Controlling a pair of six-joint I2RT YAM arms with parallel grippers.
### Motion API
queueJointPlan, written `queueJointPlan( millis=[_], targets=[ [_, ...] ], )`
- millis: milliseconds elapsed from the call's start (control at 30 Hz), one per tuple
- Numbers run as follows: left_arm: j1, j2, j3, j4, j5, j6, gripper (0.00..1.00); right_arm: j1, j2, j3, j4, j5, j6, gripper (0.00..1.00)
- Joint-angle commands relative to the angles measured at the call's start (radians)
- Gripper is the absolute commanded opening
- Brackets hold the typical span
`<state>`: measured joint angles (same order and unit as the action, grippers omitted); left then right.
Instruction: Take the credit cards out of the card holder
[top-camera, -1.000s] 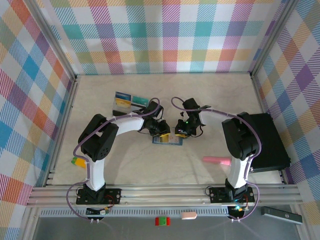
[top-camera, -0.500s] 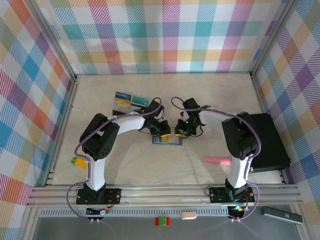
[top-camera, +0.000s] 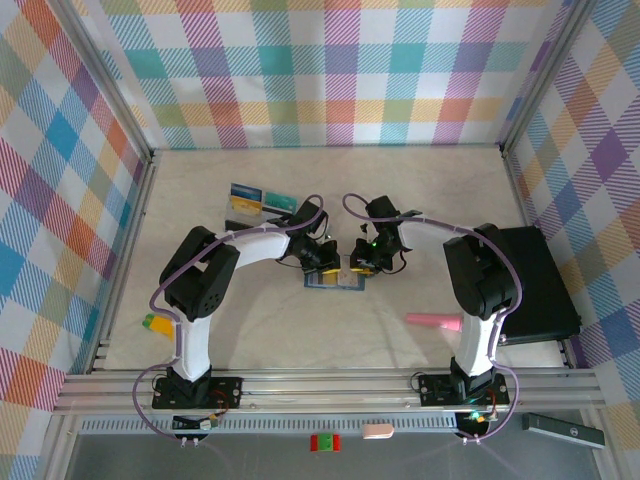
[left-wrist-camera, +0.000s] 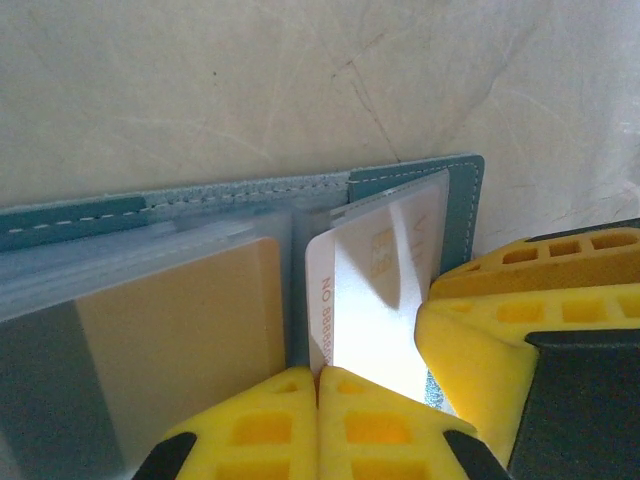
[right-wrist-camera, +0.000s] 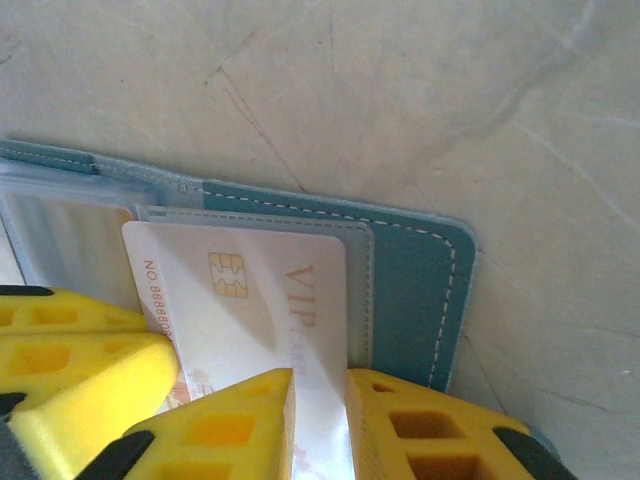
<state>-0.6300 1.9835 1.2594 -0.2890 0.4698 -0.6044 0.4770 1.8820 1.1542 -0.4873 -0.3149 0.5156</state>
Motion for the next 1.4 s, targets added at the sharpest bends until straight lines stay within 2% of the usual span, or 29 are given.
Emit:
queueJointPlan(
  millis=[0,433,733,900,1033,1200,1367],
  targets=[
    [0.008,-0.024,-0.007,-0.030,0.000,0.036,0.01,-0.003,0.039,-0.026,0.012,0.044,-0.005,0.22],
    [0.061,-0.147,-0.057,-0.137,-0.060,0.123,0.00,-0.018,-0.007,-0.050,0.042,0.055,0.014,0.21],
    [0.113,-0.267,-0.089,-0.174,-0.087,0.147,0.00,-0.021,-0.107,-0.043,0.142,-0.018,0.022,0.24],
    [0.143,-0.359,-0.095,-0.189,-0.088,0.141,0.00,-0.026,-0.172,-0.060,0.281,-0.125,0.063,0.30],
    [0.180,-0.434,-0.099,-0.159,-0.071,0.100,0.00,-0.031,-0.205,-0.089,0.412,-0.233,0.125,0.41],
    [0.238,-0.499,-0.107,-0.045,-0.004,0.006,0.00,-0.044,-0.199,-0.103,0.581,-0.390,0.246,0.52],
    [0.283,-0.530,-0.125,0.156,0.063,-0.126,0.00,-0.055,-0.180,-0.105,0.753,-0.496,0.395,0.59]
  ],
)
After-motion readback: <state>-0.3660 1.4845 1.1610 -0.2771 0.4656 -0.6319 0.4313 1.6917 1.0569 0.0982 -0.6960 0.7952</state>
